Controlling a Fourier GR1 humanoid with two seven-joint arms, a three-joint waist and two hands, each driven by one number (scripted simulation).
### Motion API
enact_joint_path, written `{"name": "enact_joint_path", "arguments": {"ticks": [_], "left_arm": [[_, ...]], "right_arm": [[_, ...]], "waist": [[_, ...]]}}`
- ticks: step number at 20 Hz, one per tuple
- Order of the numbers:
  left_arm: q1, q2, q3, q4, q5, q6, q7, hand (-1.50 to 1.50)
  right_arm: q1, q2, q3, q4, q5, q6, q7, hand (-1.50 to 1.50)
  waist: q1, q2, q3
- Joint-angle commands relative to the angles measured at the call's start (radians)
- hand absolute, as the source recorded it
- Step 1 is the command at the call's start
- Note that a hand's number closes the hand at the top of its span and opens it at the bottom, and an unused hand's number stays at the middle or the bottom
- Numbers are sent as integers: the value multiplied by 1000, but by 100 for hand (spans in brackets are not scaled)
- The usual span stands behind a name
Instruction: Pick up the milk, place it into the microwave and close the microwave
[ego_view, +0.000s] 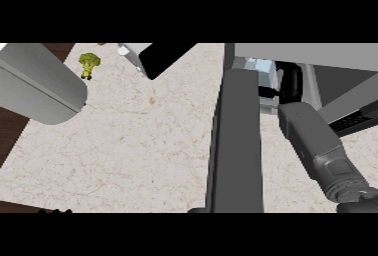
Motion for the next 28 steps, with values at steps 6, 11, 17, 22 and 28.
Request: {"name": "enact_joint_path", "arguments": {"ticks": [6,11,17,22,28], "left_arm": [[-6,24,14,28,4,-26,1,-150],[-33,10,-4,28,-13,-16,10,-150],[-63,23,19,36,-8,-20,18,-150],[-80,21,9,54,-7,-28,33,-150],[-115,7,26,69,-4,-15,34,-150]], "right_arm": [[-39,-40,-28,19,16,-228,-6,150],[-52,-27,-24,33,33,-260,1,150],[60,-109,76,186,156,-526,280,-150],[-1,-35,168,175,244,-369,276,-150],[-44,5,188,168,263,-258,251,-150]], "waist": [[26,8,-1],[28,11,0],[53,42,-11],[66,18,0],[56,20,2]]}}
